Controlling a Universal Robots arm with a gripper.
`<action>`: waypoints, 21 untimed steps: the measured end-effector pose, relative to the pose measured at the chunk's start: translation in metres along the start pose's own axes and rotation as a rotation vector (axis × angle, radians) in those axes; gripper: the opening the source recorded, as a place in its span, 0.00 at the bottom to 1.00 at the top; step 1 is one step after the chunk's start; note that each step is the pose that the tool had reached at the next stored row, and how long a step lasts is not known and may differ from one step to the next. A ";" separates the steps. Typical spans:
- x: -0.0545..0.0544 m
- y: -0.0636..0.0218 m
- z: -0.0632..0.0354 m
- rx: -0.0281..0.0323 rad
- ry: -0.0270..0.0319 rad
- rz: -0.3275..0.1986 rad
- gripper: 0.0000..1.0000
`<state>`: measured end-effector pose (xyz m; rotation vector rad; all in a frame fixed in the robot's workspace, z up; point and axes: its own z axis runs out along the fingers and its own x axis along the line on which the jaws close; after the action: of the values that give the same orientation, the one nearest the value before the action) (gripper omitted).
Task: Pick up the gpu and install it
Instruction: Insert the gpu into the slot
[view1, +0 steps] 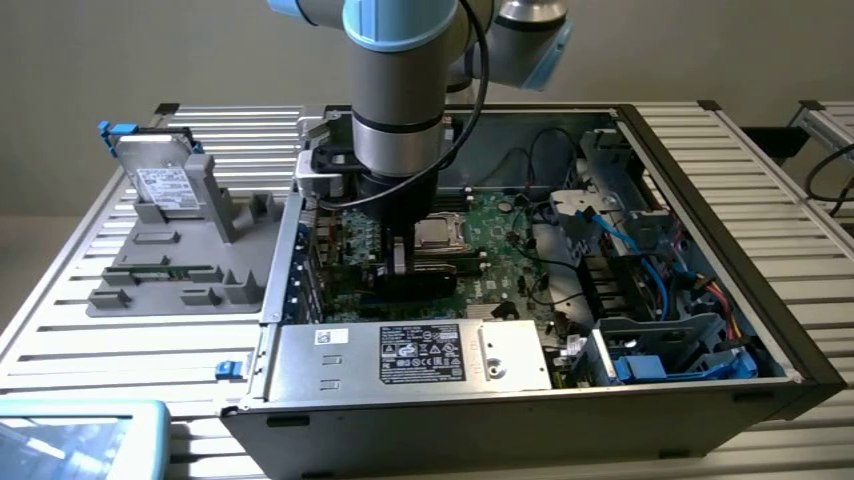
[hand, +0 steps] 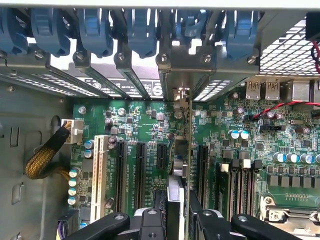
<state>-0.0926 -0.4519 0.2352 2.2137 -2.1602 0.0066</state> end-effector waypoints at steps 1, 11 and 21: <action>0.000 0.0000 -0.0002 0.0001 -0.0001 0.000 0.29; 0.000 0.0007 -0.0201 0.0281 0.0018 0.001 0.49; 0.001 0.0029 -0.0576 0.0247 0.0019 0.008 0.49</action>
<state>-0.0937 -0.4506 0.2929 2.2167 -2.1802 0.0359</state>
